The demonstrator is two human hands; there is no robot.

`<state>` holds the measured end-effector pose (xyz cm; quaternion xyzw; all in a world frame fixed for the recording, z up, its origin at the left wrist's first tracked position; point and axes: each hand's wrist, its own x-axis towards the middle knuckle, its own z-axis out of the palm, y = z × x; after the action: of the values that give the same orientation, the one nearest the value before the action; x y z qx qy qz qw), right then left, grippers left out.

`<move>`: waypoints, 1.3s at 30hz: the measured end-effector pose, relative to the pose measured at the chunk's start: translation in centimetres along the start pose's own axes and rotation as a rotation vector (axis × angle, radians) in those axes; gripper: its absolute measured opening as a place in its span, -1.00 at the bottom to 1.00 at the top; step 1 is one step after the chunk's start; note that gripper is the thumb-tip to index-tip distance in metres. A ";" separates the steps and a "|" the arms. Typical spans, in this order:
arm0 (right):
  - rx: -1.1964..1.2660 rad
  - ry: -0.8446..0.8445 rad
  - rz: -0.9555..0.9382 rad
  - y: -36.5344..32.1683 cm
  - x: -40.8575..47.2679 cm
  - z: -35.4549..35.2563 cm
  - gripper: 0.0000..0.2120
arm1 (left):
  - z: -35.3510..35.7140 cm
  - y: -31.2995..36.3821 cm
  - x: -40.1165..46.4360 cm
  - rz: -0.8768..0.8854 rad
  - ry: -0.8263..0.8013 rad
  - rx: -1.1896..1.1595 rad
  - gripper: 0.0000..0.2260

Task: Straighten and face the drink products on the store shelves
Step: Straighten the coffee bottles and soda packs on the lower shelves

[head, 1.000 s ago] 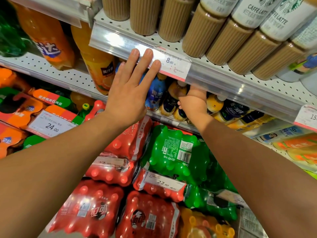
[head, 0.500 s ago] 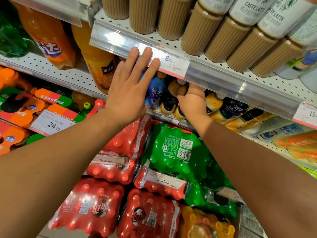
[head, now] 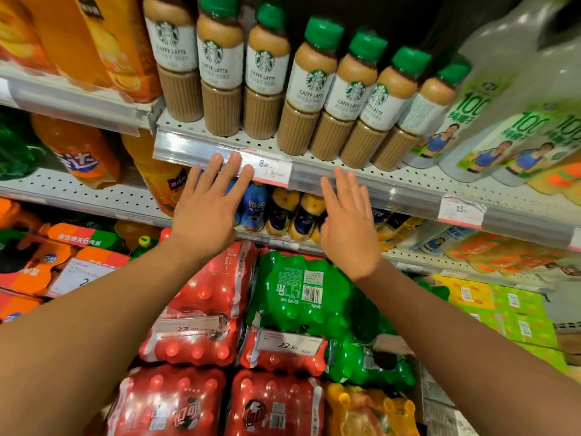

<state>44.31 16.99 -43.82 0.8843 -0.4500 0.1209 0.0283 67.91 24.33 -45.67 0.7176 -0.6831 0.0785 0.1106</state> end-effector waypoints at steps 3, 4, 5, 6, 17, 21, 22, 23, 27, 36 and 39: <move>-0.025 -0.120 0.042 -0.2 -0.1 -0.3 -0.16 | -1.4 -0.6 0.4 0.030 -0.130 0.039 -0.15; -0.012 -0.156 0.064 -0.5 0.1 -0.8 -0.16 | -2.1 -0.7 0.6 0.042 -0.183 0.066 -0.15; 0.005 -0.203 0.088 -0.8 0.3 -1.6 -0.17 | -2.9 -0.9 1.0 0.059 -0.228 0.090 -0.16; 0.031 -0.254 0.114 -1.1 0.8 -2.6 -0.20 | -4.0 -1.1 1.4 0.078 -0.260 0.100 -0.19; 0.179 0.404 -0.071 -6.5 7.7 -24.4 -0.69 | -23.3 -5.4 5.6 0.277 0.338 0.009 -0.54; 0.134 0.621 -0.172 -7.6 9.7 -27.8 -0.59 | -26.6 -5.4 6.7 0.204 0.482 0.107 -0.25; 0.129 0.570 -0.121 -7.8 10.1 -28.0 -0.52 | -27.1 -5.4 7.2 0.156 0.448 0.154 -0.18; 0.119 0.501 -0.060 -7.9 10.5 -28.0 -0.44 | -27.4 -5.4 7.8 0.115 0.418 0.192 -0.14; 0.021 0.290 0.053 -7.0 11.3 -27.0 -0.27 | -27.7 -6.1 9.7 0.013 0.292 0.203 -0.08; -0.159 0.303 -0.008 -6.3 11.7 -28.5 -0.32 | -30.3 -4.7 10.0 -0.083 0.205 0.189 -0.11; -0.181 0.234 0.000 -7.0 11.6 -29.5 -0.45 | -32.0 -5.8 9.7 -0.099 0.208 0.203 -0.17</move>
<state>50.92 16.67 -12.09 0.8581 -0.4526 0.1822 0.1604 75.41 23.79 -12.55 0.7459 -0.6202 0.2156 0.1114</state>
